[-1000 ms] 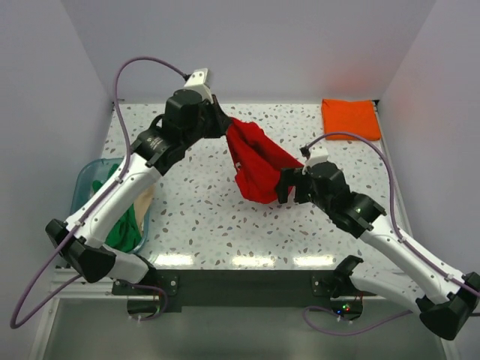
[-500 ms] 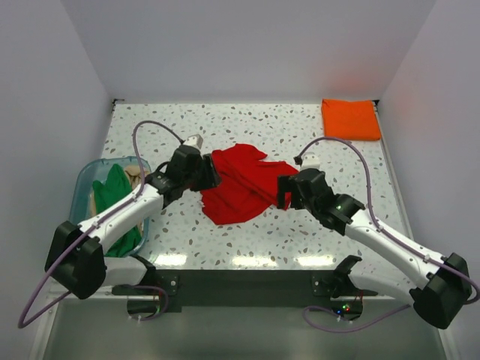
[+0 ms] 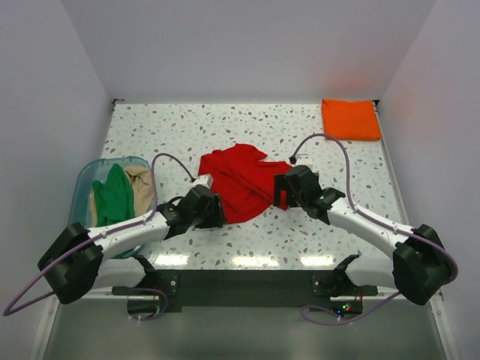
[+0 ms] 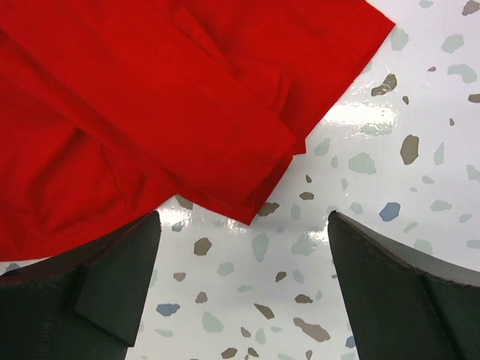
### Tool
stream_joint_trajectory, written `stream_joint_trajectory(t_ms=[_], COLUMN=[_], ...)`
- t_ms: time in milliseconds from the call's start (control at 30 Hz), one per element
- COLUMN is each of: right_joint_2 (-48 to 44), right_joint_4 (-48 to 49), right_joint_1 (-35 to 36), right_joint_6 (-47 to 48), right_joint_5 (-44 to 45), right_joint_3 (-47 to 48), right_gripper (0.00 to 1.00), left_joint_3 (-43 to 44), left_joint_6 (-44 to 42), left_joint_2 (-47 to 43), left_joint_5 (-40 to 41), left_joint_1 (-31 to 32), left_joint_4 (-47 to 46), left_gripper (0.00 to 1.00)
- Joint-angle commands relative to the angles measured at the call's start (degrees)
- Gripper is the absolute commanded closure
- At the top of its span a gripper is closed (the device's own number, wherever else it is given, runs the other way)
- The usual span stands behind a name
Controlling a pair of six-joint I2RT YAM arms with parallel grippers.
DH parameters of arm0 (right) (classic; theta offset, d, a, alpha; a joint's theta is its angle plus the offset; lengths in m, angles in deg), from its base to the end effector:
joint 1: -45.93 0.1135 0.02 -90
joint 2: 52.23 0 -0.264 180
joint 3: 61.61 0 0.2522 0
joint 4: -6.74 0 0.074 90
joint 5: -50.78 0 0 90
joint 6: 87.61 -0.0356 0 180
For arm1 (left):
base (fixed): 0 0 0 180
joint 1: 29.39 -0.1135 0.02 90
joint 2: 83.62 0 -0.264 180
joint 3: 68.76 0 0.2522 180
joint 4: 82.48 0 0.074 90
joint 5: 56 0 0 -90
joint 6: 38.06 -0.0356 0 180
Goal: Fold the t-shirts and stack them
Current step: Move the tshirt to the center of the board, then flatten the tshirt out
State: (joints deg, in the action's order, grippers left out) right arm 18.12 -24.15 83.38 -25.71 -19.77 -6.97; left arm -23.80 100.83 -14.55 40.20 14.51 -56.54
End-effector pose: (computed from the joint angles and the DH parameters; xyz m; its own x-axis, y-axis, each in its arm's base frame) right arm 0.2040 0.1413 0.2157 -0.6933 0.0284 -0.7201 -0.0739 0.9912 0.1102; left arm 0.1656 -0.1540 0.1732 -0.8449 -0.2264 -0.4846 0.0042 0.9031 -0.4294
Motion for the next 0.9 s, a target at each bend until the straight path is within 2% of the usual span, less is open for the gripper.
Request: stream_joint_trajectory(t_ms=[0,133,300,400,500,533,567,600,633,700,733,800,833,867], right_joint_2=[0.93,1.90,6.11,10.24,13.23,13.76,14.72,15.08,15.43,15.70,15.70,15.52,15.61,15.70], right_joint_4=[4.99,7.19,10.44,12.37,14.31,14.75,15.19,15.89,16.07,16.16,16.25,16.42,16.33,15.90], right_joint_1=[-2.02,-7.81,-9.94,-10.12,-10.12,-10.20,-10.12,-10.12,-10.12,-10.12,-10.12,-10.12,-10.12,-10.12], right_joint_6=[-0.73,-2.04,-3.45,-4.60,-5.83,-6.52,-6.88,-7.14,-7.32,-7.50,-7.76,-7.94,-8.29,-8.29], right_joint_5=[-0.98,-4.41,-6.70,-8.01,-10.38,-11.26,-11.62,-11.88,-12.06,-11.97,-11.97,-12.32,-12.67,-13.11], right_joint_3=[1.13,0.69,2.00,3.06,3.59,3.50,3.41,3.33,3.41,3.50,3.68,3.76,4.11,4.46], right_gripper=[0.04,0.05,0.09,0.11,0.16,0.17,0.18,0.22,0.25,0.32,0.41,0.51,0.64,0.70], left_joint_3=[1.40,1.67,3.42,5.01,6.06,6.24,6.24,6.24,6.24,6.24,6.24,6.42,6.50,6.59], left_joint_6=[1.65,2.27,3.06,3.41,4.11,4.20,4.29,4.38,4.55,4.29,4.03,3.33,2.54,2.19], left_joint_2=[2.36,4.83,9.31,11.42,12.92,13.10,13.19,12.75,12.40,10.21,9.24,5.99,4.85,3.01], left_joint_5=[3.73,6.37,8.83,11.29,13.05,13.23,13.58,14.28,14.46,14.98,15.07,15.34,15.34,15.25], left_joint_1=[1.98,2.24,2.24,2.24,2.24,2.16,2.24,2.07,1.63,1.02,0.32,-0.56,-1.53,-2.06], left_joint_4=[-5.95,-7.00,-5.69,-4.11,-2.26,-1.82,-1.29,-0.16,0.55,2.39,3.01,4.51,4.86,5.56], left_gripper=[0.41,0.39,0.43,0.49,0.60,0.68,0.72,0.76,0.84,0.92,0.95,0.97,0.99,0.99])
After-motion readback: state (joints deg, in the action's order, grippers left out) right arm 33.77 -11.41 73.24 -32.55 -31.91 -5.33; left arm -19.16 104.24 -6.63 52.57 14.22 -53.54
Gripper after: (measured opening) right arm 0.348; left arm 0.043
